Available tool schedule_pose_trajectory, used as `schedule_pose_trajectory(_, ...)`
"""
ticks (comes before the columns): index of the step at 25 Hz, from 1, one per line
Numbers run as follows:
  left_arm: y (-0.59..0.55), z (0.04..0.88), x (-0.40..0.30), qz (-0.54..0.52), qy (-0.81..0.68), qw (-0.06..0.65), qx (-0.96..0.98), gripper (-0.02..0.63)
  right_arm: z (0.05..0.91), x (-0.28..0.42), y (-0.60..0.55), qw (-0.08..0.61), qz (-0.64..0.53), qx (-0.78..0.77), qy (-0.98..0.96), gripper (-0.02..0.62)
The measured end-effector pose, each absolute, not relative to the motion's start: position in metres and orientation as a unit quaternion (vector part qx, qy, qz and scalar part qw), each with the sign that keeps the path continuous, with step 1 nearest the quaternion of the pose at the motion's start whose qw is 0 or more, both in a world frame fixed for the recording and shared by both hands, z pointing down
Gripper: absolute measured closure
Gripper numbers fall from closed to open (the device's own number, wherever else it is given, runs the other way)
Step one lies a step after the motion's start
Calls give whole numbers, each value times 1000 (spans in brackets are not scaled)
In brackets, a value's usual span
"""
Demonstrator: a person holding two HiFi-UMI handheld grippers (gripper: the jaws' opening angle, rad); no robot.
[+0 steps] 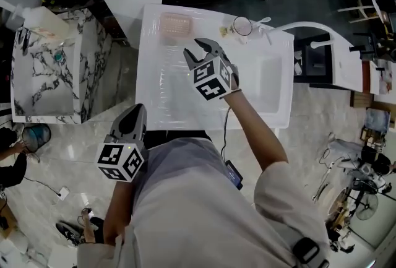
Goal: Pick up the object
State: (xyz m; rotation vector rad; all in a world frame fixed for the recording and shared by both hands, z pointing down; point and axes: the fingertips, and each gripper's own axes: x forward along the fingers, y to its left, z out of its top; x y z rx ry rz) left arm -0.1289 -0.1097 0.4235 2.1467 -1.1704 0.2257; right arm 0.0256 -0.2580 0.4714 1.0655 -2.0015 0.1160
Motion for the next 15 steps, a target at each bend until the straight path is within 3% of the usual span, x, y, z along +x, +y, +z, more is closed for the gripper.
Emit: schedule_pose_trajectory(15, -112, 428, -123, 90, -466, 345, 810, 604, 502, 26, -286, 473, 16, 385, -793, 431)
